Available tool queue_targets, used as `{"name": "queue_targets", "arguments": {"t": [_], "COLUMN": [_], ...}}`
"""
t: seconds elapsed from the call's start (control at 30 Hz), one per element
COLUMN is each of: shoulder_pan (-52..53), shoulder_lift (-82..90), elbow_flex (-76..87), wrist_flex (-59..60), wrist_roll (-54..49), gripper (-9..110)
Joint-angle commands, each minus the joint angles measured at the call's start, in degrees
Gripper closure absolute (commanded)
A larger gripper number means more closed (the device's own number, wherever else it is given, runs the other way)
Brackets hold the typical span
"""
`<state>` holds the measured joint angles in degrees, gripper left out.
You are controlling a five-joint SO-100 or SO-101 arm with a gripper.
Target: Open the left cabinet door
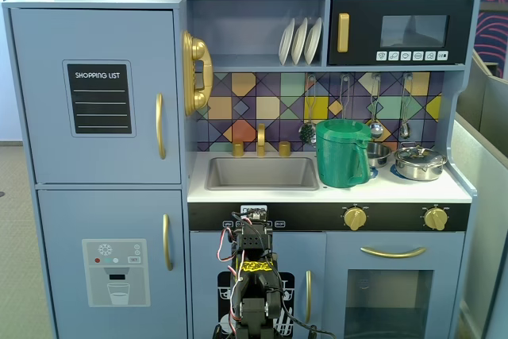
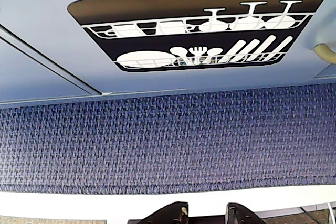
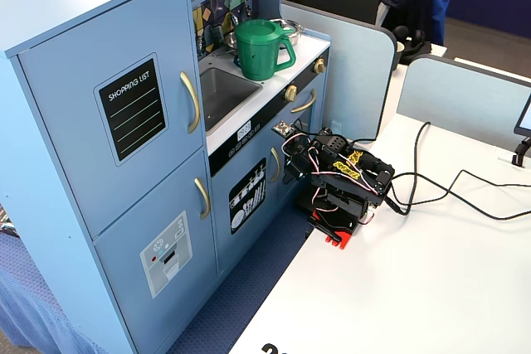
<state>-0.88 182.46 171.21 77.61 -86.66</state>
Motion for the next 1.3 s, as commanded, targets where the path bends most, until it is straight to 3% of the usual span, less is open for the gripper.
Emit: {"name": "queue_targets", "arguments": {"t": [0.0,0.37,0.5,0.73,0.9,1.27], "shoulder_pan": [1.1,1.1,1.2,-1.5,2.1,0.2], "shoulder_lift": [-0.3,-0.3,-0.3,-0.3,-0.4,-0.4], "elbow_flex": [0.6,0.6,0.5,0.5,-0.2,-13.6], "wrist_flex": [8.6,8.5,7.1,2.8,-4.7,-3.3], "wrist_roll": [11.5,12.4,11.5,12.0,7.5,6.7], "gripper": [96,99,93,91,90,90]}}
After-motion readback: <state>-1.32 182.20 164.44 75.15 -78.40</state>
